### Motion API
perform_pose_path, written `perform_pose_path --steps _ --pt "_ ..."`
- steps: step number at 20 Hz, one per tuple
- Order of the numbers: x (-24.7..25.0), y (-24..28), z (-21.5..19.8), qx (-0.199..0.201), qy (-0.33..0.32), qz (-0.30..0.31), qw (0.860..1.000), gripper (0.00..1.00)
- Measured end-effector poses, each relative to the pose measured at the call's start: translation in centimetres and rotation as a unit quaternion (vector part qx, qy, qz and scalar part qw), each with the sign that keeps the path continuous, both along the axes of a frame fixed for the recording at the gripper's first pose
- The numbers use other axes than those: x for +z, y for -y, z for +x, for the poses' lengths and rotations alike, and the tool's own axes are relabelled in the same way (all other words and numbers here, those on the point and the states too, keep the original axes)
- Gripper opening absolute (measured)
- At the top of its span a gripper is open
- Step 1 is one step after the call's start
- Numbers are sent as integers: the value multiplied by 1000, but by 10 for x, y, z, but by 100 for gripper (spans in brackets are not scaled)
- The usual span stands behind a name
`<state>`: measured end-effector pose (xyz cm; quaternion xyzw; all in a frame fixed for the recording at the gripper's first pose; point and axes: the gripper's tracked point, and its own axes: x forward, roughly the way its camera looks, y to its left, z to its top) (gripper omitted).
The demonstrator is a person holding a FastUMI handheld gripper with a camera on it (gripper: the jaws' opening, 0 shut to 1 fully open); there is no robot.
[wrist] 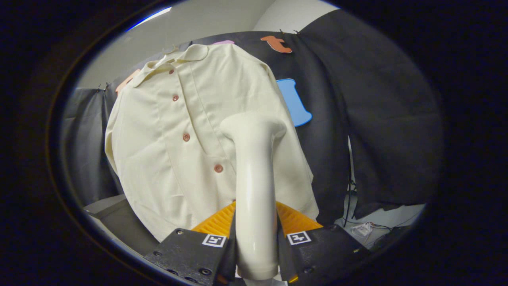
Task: Iron the clothes twice with a garment steamer, once on the left side and once on the right side.
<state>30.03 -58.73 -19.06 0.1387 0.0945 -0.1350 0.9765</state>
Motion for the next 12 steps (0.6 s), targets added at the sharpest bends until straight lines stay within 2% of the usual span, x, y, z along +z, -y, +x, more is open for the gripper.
perform_pose_path --steps 12 --pt "-58 -7 -44 -28 -29 67 997 42"
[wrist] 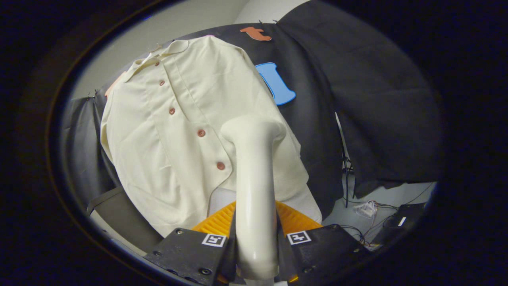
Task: Iron the clothes twice with a garment steamer, once on the left side and once on the right side.
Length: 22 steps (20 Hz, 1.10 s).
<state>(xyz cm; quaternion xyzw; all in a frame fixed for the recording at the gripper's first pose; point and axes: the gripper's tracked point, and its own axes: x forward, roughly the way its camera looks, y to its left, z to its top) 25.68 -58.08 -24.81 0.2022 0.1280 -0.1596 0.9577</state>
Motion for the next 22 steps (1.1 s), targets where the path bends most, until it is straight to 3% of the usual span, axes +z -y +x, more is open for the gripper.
perform_pose_path --steps 4,10,15,22 --pt "-2 -9 -16 -13 22 58 998 41" --pt "2 -40 -33 10 31 91 995 40" --pt "25 -67 -59 23 36 54 998 39" --pt "82 -146 -92 85 83 52 991 39"
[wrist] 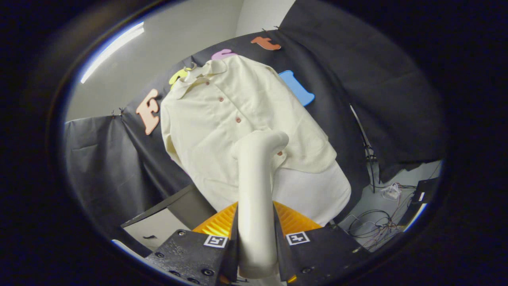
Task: Iron the clothes twice with a garment steamer, once on the left side and once on the right side.
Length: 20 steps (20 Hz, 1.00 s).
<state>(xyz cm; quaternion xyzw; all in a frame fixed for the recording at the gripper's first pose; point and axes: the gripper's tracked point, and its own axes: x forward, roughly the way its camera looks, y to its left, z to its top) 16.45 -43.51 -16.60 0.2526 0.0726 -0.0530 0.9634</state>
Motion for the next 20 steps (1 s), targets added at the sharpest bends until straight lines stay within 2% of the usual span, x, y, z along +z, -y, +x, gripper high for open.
perform_pose_path --steps 6,13,20 --pt "48 -99 -6 49 40 9 998 39" --pt "73 -211 -22 73 36 -57 995 39" --pt "114 -292 -57 51 63 -158 984 39"
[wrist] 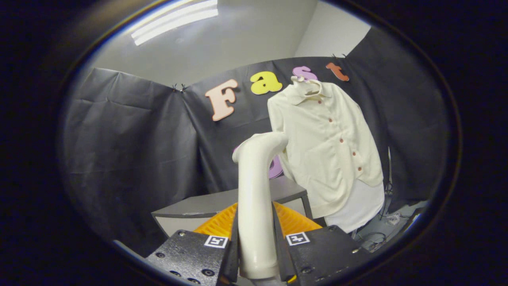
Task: Iron the clothes twice with a garment steamer, once on the left side and once on the right side.
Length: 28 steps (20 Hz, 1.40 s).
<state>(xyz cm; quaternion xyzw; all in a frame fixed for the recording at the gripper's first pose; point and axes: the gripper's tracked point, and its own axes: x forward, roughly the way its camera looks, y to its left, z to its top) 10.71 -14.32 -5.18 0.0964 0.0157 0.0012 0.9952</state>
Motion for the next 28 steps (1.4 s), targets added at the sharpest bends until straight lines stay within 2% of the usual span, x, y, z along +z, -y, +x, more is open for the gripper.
perform_pose_path --steps 6,13,16,18,23,28 --pt "6 -79 -23 4 18 -96 995 39" --pt "-13 -145 -33 29 -6 -71 997 38" --pt "-6 -164 -36 29 7 -89 996 37" --pt "-1 -170 -40 26 15 -111 993 37" --pt "15 -185 -48 37 32 -96 994 37" --pt "18 -184 -54 30 30 -106 993 36"
